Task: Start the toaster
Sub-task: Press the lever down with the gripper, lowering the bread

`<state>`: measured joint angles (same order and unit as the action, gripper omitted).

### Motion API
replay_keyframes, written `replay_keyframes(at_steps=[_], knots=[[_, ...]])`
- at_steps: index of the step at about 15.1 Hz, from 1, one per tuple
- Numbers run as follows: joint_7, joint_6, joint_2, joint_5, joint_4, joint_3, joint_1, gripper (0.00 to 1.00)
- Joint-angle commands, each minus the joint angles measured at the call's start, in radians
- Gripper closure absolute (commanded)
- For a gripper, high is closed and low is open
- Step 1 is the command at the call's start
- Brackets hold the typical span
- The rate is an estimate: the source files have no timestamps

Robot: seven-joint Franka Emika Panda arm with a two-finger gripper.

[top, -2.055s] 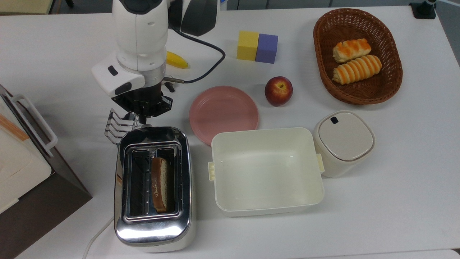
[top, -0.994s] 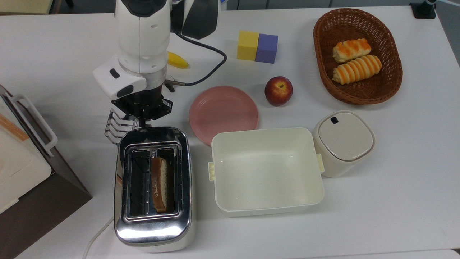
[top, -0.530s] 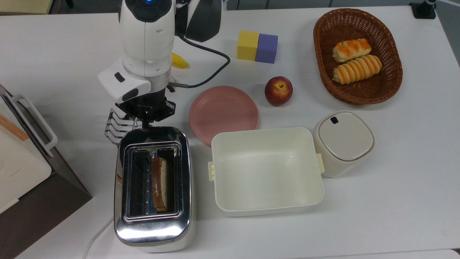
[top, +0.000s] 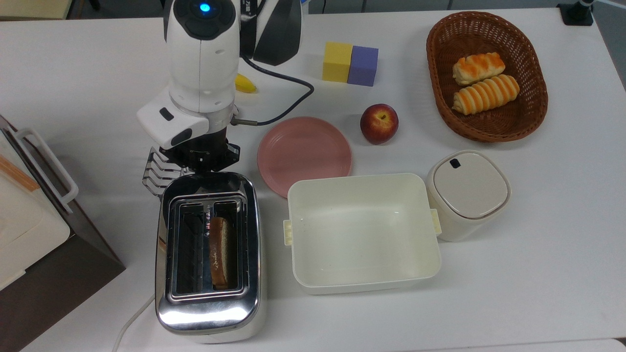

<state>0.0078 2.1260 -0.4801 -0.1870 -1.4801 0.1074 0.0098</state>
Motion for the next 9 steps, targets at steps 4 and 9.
replay_keyframes(at_steps=[4, 9], knots=[[-0.017, 0.048, -0.025, -0.039, -0.023, 0.001, -0.005, 1.0], [-0.015, 0.054, -0.045, -0.057, -0.023, 0.001, -0.004, 1.0]])
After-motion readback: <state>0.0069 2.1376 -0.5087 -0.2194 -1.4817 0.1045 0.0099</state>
